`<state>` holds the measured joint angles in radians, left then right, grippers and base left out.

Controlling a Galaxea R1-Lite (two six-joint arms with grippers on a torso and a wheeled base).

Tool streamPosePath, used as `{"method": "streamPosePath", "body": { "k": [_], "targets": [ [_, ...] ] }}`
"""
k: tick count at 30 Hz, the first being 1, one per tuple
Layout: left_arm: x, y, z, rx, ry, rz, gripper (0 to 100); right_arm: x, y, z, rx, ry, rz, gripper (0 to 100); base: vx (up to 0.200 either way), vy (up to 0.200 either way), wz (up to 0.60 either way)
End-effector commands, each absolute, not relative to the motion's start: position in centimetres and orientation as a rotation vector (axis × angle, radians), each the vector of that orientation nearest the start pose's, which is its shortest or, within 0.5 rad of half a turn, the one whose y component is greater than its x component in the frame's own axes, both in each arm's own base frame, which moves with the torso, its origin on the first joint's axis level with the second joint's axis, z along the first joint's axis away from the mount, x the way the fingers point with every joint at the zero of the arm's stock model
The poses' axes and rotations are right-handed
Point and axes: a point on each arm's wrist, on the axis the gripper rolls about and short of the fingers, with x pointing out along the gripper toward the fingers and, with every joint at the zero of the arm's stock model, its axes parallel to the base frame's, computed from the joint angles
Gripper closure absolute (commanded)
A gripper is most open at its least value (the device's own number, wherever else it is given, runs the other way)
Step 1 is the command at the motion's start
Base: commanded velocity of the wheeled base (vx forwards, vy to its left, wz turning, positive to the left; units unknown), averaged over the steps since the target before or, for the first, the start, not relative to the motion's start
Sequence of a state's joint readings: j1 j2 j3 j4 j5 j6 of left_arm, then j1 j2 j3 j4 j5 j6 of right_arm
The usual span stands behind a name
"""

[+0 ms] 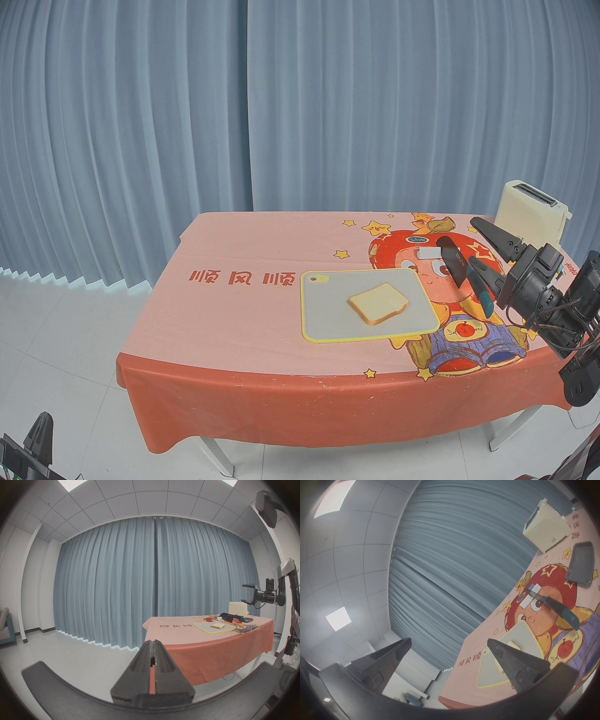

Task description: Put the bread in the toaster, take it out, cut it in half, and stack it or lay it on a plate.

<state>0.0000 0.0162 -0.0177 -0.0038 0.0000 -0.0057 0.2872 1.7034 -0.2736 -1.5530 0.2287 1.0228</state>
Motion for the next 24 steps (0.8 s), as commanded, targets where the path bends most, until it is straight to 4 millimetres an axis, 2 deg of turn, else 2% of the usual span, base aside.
{"method": "streamPosePath", "body": {
  "k": [1,9,24],
  "targets": [
    [-2.3,0.0,7.6,-0.006,-0.005,0.000,100,22.9,7.3,14.6,0.960,0.140,0.534,0,0.000,0.000,0.00],
    [-2.3,0.0,7.6,-0.006,-0.003,0.000,100,23.3,7.4,13.7,0.843,0.136,0.511,0,0.000,0.000,0.00],
    [-2.3,0.0,7.6,-0.006,-0.005,0.000,100,22.2,6.9,12.7,0.528,0.105,0.486,0,0.000,0.000,0.00]
  ]
}}
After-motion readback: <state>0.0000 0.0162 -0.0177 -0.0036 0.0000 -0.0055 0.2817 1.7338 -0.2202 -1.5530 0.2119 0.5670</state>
